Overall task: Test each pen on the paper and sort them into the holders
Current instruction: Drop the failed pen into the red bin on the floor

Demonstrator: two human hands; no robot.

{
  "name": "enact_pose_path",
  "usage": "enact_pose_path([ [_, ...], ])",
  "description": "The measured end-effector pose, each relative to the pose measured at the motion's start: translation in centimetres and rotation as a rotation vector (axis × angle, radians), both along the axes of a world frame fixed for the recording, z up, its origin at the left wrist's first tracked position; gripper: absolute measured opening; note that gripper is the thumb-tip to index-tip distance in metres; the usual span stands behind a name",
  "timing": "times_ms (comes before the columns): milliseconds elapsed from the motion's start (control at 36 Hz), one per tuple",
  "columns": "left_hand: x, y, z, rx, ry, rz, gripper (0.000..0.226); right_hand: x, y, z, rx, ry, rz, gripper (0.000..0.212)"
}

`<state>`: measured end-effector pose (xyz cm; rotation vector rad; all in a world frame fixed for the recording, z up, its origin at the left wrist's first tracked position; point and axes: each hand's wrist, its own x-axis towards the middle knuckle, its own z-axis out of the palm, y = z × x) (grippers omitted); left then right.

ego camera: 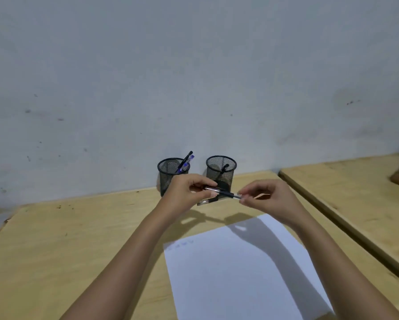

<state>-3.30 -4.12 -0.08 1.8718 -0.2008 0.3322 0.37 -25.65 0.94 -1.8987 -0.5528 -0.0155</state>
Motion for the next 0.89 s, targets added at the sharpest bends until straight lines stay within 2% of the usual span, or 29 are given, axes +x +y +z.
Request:
enact_pose_path([
  [139, 2.2, -4.6, 0.5, -0.041, 0.017, -0.169, 0.019, -1.2, -3.6, 0.4, -0.134, -0.129, -0.160, 0.014],
  [278, 3.7, -11.1, -0.1, -0.004, -0.023, -0.310, 0.023, -3.5, -10.1, -0.3, -0.131, -0.166, -0.413, 0.017],
  [444, 3.1, -20.6, -3.2, 0.334, 0.037, -0.525, 0.047, -9.6, -19.8, -3.5, -0.116, -0.170, -0.772, 0.007],
  [583, 2.2, -27.2, -6.4, 0.614, 0.034, -0.658, 0.063, -15.1, -26.3, -9.7, -0.074, -0.140, -1.088, 0.008],
  [694, 2.8, -30.6, -8.4, 0.799, -0.037, -0.654, 0.066, -17.6, -30.4, -16.8, 0.016, 0.011, -1.308, 0.004],
  [806, 3.4, -33.1, -9.5, 0.974, -0.057, -0.674, 0.067, -19.4, -33.2, -24.3, 0.048, 0.207, -1.402, 0.004],
  [889, 3.4, -33.9, -9.8, 1.029, -0.059, -0.654, 0.065, -20.6, -34.3, -28.6, 0.012, 0.323, -1.438, 0.006],
])
